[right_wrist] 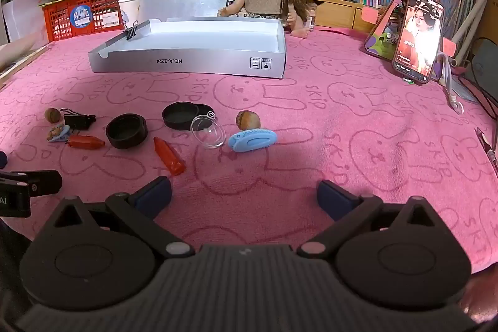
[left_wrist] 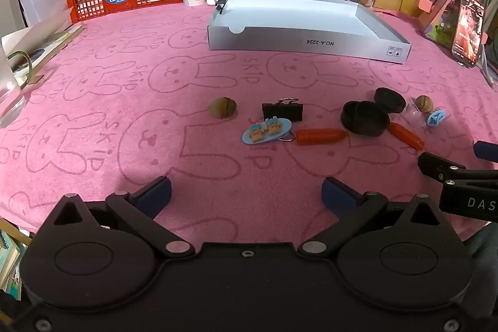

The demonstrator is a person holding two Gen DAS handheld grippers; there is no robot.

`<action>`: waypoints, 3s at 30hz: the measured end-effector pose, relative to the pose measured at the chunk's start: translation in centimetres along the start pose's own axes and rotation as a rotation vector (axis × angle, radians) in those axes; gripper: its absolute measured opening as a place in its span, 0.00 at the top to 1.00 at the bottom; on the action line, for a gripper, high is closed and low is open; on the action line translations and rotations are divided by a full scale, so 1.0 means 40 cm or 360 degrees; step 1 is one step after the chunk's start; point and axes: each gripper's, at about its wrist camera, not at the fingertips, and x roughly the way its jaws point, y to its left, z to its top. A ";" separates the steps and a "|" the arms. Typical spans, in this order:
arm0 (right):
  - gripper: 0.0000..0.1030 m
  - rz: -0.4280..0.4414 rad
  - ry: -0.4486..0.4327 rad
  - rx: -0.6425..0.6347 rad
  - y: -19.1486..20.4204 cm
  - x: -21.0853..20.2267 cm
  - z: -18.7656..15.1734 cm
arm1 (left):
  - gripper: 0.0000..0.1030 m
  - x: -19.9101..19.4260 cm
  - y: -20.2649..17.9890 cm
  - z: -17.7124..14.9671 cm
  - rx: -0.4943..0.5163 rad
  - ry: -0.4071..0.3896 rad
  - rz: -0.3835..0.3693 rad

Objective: Organize rigid objects

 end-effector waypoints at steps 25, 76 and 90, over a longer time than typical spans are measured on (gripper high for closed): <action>0.00 -0.0003 0.0006 -0.0003 0.000 -0.001 -0.001 | 0.00 0.000 0.000 0.000 -0.0001 0.0005 -0.0002; 0.00 -0.0003 0.0005 -0.0003 0.003 -0.003 -0.001 | 0.00 0.000 0.000 0.000 -0.0001 0.0002 -0.0001; 0.00 0.0000 -0.0059 0.0003 0.003 -0.008 -0.018 | 0.00 -0.001 0.011 -0.006 0.0040 -0.0032 -0.0040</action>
